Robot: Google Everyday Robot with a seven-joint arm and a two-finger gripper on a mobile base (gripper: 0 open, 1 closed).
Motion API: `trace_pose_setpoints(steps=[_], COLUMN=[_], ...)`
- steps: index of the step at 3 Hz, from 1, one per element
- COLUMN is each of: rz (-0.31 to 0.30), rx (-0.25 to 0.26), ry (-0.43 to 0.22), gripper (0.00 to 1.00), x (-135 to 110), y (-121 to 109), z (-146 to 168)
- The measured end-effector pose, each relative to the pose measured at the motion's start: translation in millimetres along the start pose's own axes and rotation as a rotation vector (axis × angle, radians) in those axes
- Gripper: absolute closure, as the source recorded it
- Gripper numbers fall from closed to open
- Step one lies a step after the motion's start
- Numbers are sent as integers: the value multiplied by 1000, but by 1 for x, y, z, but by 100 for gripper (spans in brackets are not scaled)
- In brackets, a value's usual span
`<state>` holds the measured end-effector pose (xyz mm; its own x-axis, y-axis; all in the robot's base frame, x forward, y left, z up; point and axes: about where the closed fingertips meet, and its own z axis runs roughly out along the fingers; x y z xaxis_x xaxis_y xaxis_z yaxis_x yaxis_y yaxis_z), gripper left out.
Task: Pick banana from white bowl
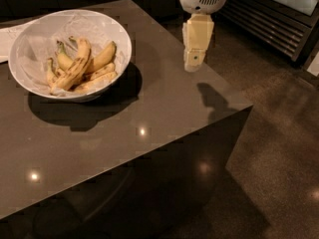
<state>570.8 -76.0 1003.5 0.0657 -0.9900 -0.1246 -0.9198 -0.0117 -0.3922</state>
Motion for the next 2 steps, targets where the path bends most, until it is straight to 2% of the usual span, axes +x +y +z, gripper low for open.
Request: trace_pose_setpoints(steps=[1, 2], rz=[-8, -55], rx=[6, 23], ry=[-4, -39], gripper=[0, 0], x=[-2, -6], y=[-2, -4], z=[0, 1])
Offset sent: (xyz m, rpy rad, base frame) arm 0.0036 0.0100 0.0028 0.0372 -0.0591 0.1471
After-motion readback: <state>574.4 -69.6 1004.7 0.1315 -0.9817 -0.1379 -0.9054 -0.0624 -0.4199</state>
